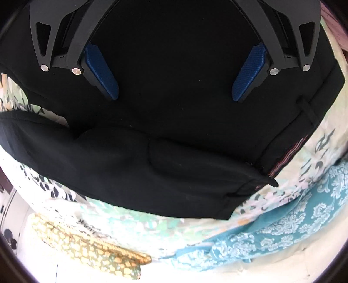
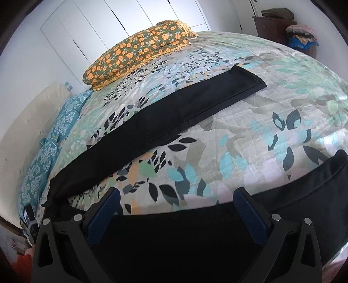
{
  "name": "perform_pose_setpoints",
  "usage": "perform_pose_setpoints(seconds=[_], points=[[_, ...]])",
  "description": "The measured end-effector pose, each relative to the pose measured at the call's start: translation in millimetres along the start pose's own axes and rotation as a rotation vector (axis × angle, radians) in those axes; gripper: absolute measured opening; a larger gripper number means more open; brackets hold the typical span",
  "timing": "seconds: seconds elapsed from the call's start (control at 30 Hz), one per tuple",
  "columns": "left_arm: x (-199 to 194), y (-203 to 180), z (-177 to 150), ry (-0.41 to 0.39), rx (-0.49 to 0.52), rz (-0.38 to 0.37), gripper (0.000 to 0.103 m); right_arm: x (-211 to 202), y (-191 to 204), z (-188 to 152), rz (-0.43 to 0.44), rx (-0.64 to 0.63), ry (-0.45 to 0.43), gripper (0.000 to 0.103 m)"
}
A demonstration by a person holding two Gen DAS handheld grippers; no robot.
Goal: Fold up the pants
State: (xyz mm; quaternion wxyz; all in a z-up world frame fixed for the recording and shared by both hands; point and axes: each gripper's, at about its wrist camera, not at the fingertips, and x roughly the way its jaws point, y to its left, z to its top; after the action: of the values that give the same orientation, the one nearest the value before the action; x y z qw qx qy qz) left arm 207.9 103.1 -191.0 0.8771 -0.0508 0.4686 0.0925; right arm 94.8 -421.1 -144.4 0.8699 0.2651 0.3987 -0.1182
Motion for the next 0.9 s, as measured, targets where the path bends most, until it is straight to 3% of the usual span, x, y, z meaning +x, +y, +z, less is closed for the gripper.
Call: perform_pose_setpoints(seconds=[0.2,0.33,0.4,0.5,0.6,0.67,0.73,0.9], points=[[-1,-7,-3,-0.021,0.022,0.031,0.103,30,-45,67,-0.028,0.028,0.097,0.103],[4,-11,-4,-0.03,0.025,0.035,0.103,63,-72,111,-0.02,0.031,0.21,0.103],[9,-9,-2,-0.035,0.025,0.036,0.103,79,-88,138,-0.064,0.036,0.244,0.103],[10,-9,-2,-0.04,0.023,0.034,0.103,87,-109,182,-0.128,0.048,0.189,0.103],[11,-9,-2,-0.044,0.027,0.038,0.103,97,-134,219,-0.077,0.192,0.159,0.102],[12,-10,-2,-0.048,0.029,0.042,0.103,108,-142,236,-0.066,0.262,0.167,0.088],[13,-10,-2,-0.052,0.029,0.041,0.103,120,-136,253,-0.098,0.213,0.18,0.082],[14,-9,-2,-0.057,0.027,0.036,0.103,151,-126,277,-0.245,0.083,0.183,0.082]])
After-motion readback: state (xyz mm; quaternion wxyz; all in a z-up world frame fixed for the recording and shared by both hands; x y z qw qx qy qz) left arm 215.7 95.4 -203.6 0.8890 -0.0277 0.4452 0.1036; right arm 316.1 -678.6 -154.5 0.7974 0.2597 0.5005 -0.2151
